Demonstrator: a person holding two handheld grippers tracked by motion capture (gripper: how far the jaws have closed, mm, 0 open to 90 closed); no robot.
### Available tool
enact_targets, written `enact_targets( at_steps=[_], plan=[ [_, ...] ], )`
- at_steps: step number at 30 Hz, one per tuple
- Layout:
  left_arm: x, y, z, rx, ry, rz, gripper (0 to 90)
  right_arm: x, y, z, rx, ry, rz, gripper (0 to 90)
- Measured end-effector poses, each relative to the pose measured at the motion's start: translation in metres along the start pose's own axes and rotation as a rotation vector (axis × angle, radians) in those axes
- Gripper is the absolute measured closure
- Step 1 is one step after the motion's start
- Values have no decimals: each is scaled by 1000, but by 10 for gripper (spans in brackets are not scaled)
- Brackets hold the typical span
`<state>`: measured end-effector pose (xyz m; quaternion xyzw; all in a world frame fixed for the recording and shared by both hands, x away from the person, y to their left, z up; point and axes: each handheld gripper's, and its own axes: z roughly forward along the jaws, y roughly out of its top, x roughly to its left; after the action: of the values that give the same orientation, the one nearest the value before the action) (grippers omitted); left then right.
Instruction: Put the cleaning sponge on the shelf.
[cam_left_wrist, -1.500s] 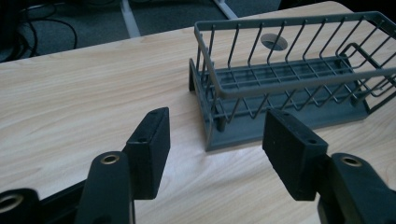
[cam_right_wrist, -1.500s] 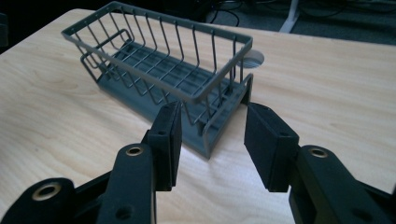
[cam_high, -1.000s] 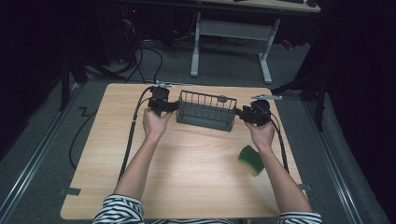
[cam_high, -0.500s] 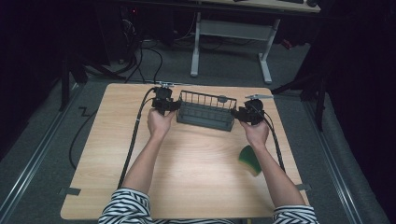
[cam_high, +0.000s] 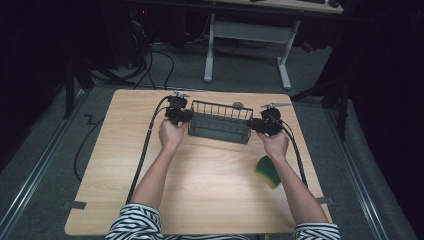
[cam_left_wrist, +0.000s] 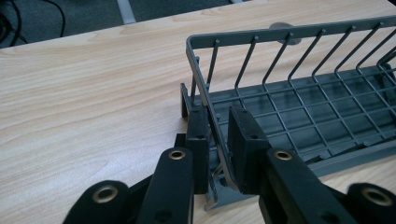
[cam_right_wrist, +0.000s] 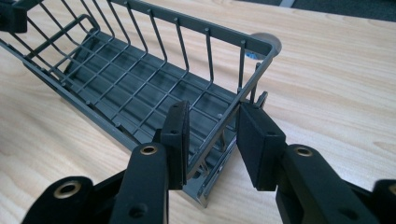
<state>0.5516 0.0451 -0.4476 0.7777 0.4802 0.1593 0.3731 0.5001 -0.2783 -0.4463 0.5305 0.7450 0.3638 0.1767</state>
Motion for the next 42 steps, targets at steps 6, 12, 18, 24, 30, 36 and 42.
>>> enact_targets(
  at_steps=[6, 12, 18, 24, 30, 36, 42],
  plan=[
    [-1, -5, -5, -3, -15, 1, 793, 5, -9, -7, -9, 12, 1, 645],
    [-3, -14, -14, 0, -32, -2, 793, 12, -14, -15, 9, 11, -16, 643],
    [-3, -26, -27, -2, -49, -4, 793, 21, -23, -23, 5, 19, -32, 637],
    [-3, -29, -34, 31, -52, 11, 791, 29, -29, -29, 20, 40, -38, 628],
    [-3, -34, -39, 39, -73, -1, 791, 34, -32, -35, 43, 41, -52, 617],
    [-2, -38, -43, 31, -80, -6, 789, 36, -36, -36, 34, 56, -55, 606],
    [-3, -39, -43, 16, -78, 1, 777, 36, -38, -36, 29, 60, -44, 546]
  ],
)
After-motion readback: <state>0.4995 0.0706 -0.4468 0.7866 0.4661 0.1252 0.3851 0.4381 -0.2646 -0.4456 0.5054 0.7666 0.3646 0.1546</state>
